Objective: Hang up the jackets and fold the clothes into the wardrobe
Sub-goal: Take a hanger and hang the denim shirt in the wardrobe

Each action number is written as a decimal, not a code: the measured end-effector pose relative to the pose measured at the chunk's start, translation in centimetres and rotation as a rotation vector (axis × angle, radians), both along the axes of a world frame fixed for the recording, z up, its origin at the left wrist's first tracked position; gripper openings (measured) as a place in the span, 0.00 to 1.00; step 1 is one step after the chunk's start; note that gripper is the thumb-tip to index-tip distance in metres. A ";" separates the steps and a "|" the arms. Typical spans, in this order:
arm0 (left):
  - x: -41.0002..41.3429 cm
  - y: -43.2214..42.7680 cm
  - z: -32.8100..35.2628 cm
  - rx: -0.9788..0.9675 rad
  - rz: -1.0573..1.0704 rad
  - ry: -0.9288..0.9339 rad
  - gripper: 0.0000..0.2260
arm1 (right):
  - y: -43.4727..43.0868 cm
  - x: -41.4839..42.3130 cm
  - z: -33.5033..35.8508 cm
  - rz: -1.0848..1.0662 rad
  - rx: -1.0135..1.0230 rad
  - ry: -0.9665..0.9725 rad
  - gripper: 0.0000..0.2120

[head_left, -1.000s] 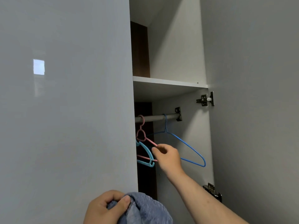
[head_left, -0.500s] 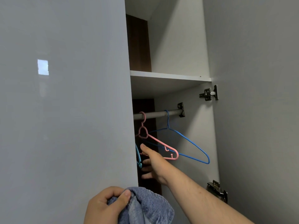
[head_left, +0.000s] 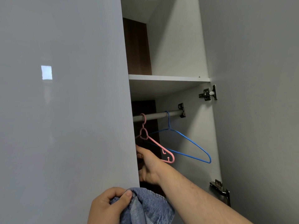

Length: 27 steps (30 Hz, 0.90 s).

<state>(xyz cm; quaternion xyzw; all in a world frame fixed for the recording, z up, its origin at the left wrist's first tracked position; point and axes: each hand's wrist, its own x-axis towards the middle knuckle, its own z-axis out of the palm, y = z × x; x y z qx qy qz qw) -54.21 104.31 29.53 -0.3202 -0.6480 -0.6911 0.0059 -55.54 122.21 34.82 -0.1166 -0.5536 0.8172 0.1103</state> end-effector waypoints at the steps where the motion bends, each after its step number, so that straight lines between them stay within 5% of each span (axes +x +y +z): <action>1: 0.0 0.0 0.0 -0.009 0.000 0.007 0.11 | -0.1 -0.2 0.1 0.016 -0.005 0.005 0.19; 5: 0.0 -0.2 0.2 -0.020 0.004 0.042 0.11 | -0.6 -1.0 -0.3 -0.021 0.024 0.057 0.11; 9: -0.6 -0.3 0.3 -0.062 -0.010 0.088 0.10 | 1.0 -0.4 -0.4 -0.445 0.320 0.107 0.14; 13: -0.7 -0.1 0.3 -0.061 0.000 0.154 0.11 | 2.8 1.0 0.1 -0.239 -0.134 0.099 0.21; 16: -0.6 0.1 0.1 -0.042 0.023 0.188 0.12 | 2.7 1.7 0.4 -0.144 -0.223 0.105 0.23; 22: -1.4 -0.1 -0.3 -0.127 0.075 0.329 0.13 | 3.3 4.8 1.7 -0.321 0.135 0.026 0.20; 27: -0.2 2.0 0.4 -0.133 0.067 0.307 0.11 | 8.0 8.3 3.1 -1.068 0.624 0.286 0.11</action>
